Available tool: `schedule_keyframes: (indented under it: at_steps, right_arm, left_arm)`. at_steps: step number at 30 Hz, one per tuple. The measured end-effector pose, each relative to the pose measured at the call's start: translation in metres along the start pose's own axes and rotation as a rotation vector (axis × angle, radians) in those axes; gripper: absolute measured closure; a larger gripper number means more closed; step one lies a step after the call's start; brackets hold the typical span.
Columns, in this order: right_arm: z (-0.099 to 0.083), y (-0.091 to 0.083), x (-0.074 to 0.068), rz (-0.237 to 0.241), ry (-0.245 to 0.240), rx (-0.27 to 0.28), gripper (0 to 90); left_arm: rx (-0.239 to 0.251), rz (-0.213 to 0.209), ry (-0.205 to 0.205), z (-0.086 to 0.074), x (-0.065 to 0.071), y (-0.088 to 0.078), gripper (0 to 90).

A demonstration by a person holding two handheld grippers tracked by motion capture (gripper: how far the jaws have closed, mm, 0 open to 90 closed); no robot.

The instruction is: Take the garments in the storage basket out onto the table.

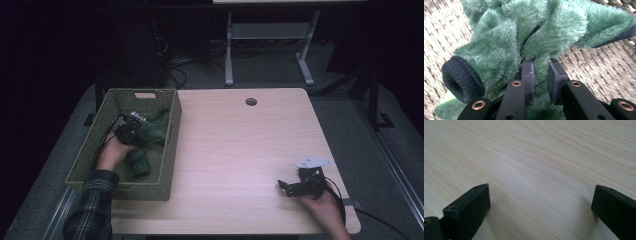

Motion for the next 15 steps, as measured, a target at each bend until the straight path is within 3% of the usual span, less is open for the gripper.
schedule_keyframes:
  at_steps: [3,8,15]
  right_arm:
    - [0.0,0.0,0.0,0.0,0.0,0.0,1.6]
    - [0.0,0.0,0.0,0.0,-0.001,0.0,1.6]
    - [0.0,0.0,0.0,0.0,-0.001,0.001,1.6]
  left_arm:
    - [-0.008,-0.018,-0.031,0.002,-0.001,-0.008,78.7]
    - [0.04,-0.061,-0.096,0.008,0.0,-0.022,79.9]
    - [0.083,-0.093,-0.089,0.022,0.006,-0.047,80.2]
Point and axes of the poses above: each handheld gripper's, and its own axes: y roughly forward along the jaws, z roughly out of its top, x roughly to its right, the point moved 5 cm from there along y, roughly forward along the jaws, and after that the axes turned 14 degrees about x, right-handed, at the moved point
